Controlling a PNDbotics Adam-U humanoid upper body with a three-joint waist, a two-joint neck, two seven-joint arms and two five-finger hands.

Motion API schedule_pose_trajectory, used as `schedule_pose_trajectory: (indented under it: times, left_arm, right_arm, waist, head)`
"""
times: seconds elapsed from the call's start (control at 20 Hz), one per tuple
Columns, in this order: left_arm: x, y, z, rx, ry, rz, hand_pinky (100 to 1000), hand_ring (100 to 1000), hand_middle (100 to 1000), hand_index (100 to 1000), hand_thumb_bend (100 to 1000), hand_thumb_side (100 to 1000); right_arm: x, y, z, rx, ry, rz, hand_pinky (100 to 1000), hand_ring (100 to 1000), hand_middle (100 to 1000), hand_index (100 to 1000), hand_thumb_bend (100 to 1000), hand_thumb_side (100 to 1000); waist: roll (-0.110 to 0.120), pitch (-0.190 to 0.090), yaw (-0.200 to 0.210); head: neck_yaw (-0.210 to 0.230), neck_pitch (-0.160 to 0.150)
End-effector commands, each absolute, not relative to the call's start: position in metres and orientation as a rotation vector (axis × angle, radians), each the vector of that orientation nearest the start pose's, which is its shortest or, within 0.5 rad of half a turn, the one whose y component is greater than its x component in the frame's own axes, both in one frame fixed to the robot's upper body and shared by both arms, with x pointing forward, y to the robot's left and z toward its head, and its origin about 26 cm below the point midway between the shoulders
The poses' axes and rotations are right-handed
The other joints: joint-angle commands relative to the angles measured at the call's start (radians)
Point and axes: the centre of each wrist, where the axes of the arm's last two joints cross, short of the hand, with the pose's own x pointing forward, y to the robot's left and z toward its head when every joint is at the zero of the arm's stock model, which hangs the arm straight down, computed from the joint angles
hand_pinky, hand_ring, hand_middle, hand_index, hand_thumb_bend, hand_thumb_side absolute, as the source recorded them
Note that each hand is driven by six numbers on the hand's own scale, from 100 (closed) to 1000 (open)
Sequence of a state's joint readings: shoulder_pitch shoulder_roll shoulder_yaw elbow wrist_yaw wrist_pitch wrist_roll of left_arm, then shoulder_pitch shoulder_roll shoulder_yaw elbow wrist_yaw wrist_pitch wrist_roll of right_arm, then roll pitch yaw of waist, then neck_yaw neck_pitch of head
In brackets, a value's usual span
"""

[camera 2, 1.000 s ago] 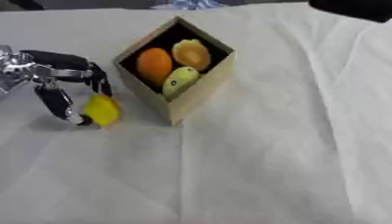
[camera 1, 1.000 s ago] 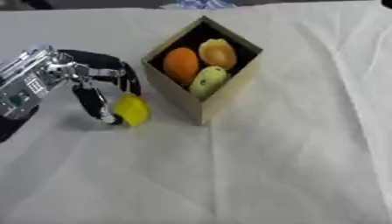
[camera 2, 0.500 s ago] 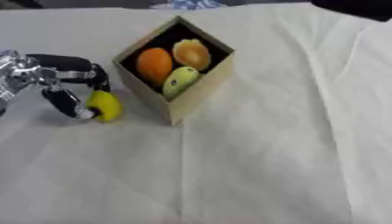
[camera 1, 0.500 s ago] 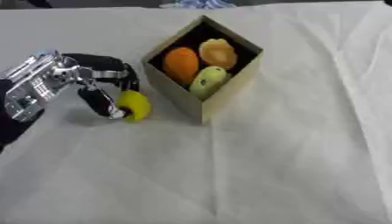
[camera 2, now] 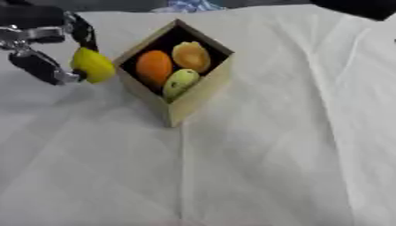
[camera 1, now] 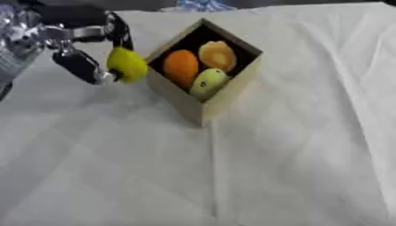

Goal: Pick up objects on the table and place them in the box.

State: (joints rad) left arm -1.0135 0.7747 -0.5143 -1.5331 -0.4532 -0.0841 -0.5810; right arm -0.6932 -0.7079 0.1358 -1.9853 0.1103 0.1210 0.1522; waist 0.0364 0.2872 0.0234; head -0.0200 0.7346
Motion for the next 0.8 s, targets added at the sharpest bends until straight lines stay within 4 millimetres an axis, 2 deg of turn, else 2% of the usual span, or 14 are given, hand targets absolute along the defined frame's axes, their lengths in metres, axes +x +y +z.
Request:
schedule_pose_trajectory:
  times: [0.05,0.15,0.3,0.5,0.8]
  left_arm:
    - [0.381,0.213,0.357,0.877,-1.68,-1.898,746,665,610,658,194,100]
    - [0.383,0.201,0.37,0.875,-1.724,-1.881,747,666,610,659,186,100]
    - [0.402,0.181,0.378,0.838,-1.747,-1.844,749,665,610,662,170,100]
    - [0.433,0.171,0.369,0.813,-1.727,-1.794,748,663,611,667,164,105]
    - [0.464,0.159,0.345,0.763,-1.721,-1.756,750,663,614,673,162,123]
  right_arm:
    - [0.299,-0.247,0.338,-0.547,-2.339,1.063,887,713,663,780,100,518]
    - [0.299,-0.247,0.337,-0.543,-2.339,1.063,886,713,663,779,100,519]
    - [0.299,-0.246,0.338,-0.536,-2.344,1.063,886,713,663,779,100,519]
    - [0.299,-0.244,0.339,-0.527,-2.352,1.066,886,713,663,779,100,519]
    - [0.299,-0.24,0.342,-0.509,-2.372,1.068,886,714,664,778,100,520]
  waist:
    - [0.002,-0.029,-0.001]
    - [0.007,-0.032,-0.005]
    - [0.009,-0.034,-0.009]
    - [0.01,-0.032,-0.022]
    - [0.009,-0.027,-0.036]
  head:
    - [-0.004,0.006]
    - [0.001,0.008]
    - [0.006,0.009]
    - [0.019,0.003]
    - [0.032,-0.004]
